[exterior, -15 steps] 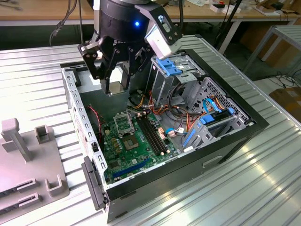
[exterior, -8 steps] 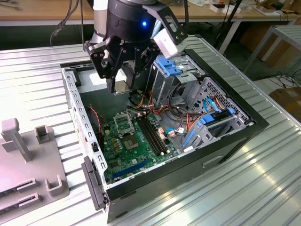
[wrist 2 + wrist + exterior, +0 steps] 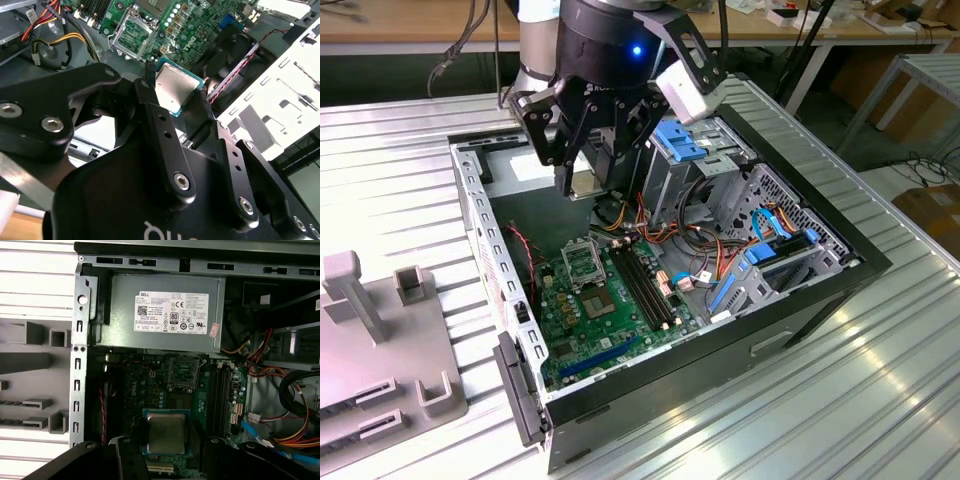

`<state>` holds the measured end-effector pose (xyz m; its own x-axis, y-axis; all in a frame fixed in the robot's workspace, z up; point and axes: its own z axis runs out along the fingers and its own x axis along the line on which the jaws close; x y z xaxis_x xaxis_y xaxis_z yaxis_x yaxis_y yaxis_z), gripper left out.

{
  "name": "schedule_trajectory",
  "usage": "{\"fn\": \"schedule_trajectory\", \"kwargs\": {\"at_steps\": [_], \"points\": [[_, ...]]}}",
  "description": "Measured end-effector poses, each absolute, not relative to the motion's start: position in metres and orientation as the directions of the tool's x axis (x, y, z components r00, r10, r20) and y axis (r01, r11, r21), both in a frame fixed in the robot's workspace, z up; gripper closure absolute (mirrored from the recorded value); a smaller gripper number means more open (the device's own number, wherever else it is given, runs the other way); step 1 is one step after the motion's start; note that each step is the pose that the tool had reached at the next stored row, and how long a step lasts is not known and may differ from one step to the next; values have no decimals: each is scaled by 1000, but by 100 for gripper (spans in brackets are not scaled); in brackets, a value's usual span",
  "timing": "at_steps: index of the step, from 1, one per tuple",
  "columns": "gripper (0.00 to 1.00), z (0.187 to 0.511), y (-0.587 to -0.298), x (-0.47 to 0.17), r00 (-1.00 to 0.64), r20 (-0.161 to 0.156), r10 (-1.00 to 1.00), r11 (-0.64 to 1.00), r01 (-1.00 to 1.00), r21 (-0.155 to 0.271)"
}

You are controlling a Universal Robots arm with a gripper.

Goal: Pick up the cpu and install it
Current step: 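Place the cpu into insertion slot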

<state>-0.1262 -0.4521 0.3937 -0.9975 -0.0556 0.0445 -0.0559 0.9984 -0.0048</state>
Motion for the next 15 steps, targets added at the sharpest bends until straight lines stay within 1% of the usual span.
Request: {"fn": "schedule_trajectory", "kwargs": {"at_steps": [15], "points": [[53, 391, -454, -126, -997, 44, -56, 998, -56, -5]]}}
